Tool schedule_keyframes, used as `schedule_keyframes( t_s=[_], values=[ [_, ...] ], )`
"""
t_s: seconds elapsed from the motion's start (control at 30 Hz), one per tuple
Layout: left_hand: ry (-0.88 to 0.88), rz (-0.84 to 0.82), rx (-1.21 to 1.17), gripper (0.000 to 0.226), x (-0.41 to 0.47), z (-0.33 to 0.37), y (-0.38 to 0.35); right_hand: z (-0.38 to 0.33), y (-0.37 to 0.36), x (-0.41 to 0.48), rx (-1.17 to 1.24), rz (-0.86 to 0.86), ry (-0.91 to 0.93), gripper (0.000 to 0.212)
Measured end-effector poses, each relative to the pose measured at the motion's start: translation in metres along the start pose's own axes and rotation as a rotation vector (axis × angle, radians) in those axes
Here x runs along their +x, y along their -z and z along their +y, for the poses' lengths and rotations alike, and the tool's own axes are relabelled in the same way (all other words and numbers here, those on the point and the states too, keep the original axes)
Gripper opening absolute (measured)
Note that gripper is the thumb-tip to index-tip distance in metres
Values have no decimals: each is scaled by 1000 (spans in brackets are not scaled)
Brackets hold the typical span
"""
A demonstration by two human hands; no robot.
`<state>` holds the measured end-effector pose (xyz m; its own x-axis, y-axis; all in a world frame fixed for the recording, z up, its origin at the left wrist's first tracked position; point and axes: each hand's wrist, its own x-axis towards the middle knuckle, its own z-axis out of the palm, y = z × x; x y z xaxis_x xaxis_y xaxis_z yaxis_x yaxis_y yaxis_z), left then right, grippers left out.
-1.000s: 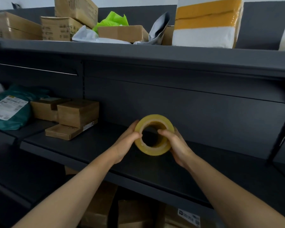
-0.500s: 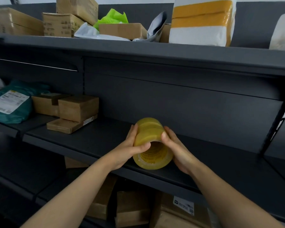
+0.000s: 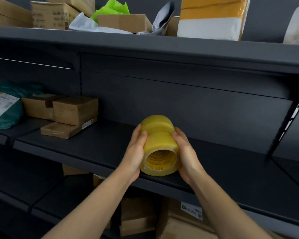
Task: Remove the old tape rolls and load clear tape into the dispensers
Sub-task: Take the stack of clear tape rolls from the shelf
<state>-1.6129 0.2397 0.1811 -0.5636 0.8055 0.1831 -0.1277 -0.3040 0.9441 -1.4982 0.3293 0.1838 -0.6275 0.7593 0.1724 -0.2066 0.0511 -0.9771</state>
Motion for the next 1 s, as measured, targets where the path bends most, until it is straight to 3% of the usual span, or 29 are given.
schedule_keyframes(
  t_s=[0.2,0.47,0.77,1.0],
  values=[
    [-157,-23,-48,36,-27,6,-21,-12,9,-47,47,78,182,57],
    [-207,-175,-39,45,-73,-10,-72,-22,54,-117,-9,234,257,47],
    [-153,-387,-180,50,-163,-37,-167,-41,126,-246,-78,464,330,43],
    [9,-541,-261,49,-273,-67,-256,-50,191,-382,-179,727,280,39]
  ],
)
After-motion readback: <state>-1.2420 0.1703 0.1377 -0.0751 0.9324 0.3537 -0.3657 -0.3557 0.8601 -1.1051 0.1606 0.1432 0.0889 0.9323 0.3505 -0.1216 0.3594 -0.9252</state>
